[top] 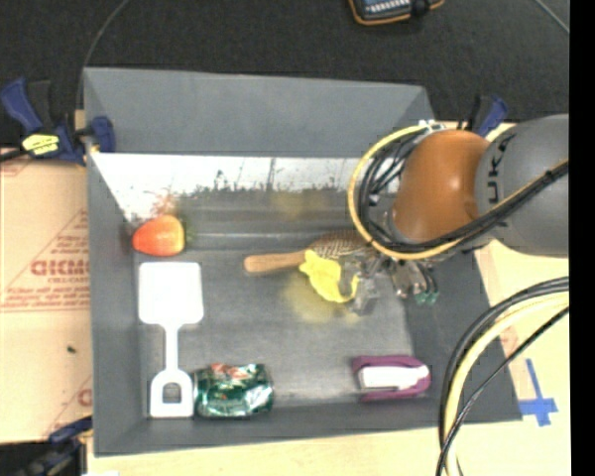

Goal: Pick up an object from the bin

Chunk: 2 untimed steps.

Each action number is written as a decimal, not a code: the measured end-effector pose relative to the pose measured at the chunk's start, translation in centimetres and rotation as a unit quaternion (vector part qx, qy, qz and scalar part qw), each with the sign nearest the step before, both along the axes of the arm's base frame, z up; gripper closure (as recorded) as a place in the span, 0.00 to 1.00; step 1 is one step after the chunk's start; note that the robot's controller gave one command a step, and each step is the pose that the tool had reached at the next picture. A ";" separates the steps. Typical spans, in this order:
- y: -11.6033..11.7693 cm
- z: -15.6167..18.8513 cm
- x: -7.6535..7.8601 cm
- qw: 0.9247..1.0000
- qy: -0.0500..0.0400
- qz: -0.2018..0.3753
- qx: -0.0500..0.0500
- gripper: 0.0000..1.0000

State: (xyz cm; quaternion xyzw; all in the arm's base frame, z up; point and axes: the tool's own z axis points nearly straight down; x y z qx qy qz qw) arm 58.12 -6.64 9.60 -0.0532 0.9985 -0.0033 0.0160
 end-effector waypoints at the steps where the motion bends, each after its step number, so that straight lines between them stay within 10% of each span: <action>1: 0.0 1.0 0.0 1.000 -0.001 0.000 0.000 1.00; 2: 0.0 4.2 -0.1 1.000 0.001 0.000 0.000 1.00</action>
Offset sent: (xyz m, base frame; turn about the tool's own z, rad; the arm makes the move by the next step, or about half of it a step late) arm 0.0004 -0.0001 0.0661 0.0000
